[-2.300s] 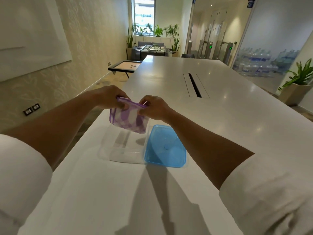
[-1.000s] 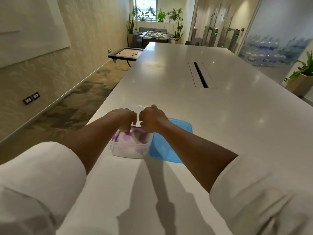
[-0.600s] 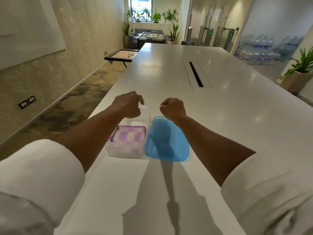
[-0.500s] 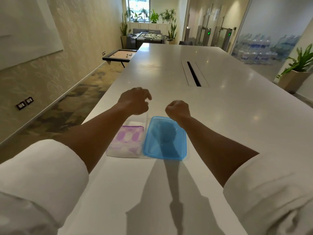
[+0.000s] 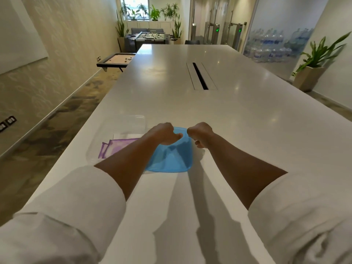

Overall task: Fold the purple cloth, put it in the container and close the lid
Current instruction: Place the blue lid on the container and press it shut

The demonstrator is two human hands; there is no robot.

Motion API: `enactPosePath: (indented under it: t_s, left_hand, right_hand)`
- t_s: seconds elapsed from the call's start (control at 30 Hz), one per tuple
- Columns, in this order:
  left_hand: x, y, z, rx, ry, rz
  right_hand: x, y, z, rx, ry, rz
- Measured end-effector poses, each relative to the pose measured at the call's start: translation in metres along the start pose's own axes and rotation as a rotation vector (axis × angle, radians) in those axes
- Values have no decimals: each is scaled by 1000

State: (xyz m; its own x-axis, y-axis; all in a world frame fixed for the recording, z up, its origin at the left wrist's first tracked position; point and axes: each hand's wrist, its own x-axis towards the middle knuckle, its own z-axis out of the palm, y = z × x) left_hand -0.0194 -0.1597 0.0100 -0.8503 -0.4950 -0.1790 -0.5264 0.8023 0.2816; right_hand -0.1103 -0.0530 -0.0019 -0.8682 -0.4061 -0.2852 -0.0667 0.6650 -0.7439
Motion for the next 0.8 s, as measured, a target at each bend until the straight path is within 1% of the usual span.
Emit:
enactPosePath:
  t_s: [0.1, 0.27, 0.37, 0.47, 0.57, 0.63, 0.73, 0.8]
  left_hand:
    - [-2, 6, 18, 17, -54, -54]
    - [-4, 16, 31, -72, -93, -105]
    - [-3, 23, 28, -146, -99, -96]
    - [0, 30, 16, -323, -71, -55]
    - [0, 33, -5, -518, -93, -119]
    - [2, 30, -18, -610, -98, -128]
    - [5, 21, -39, -789, -20, -143]
    - [4, 9, -51, -957, 13, -182]
  right_hand:
    - [-2, 7, 0, 55, -64, 86]
    - [-7, 8, -2, 297, -153, 234]
    - [-9, 2, -6, 407, -136, 275]
    - [-7, -5, -8, 531, -103, 230]
    - [-7, -17, -13, 676, -119, 170]
    - [-8, -27, -15, 759, -133, 131]
    - [-12, -44, -16, 838, -138, 69]
    - [-15, -55, -16, 853, -138, 27]
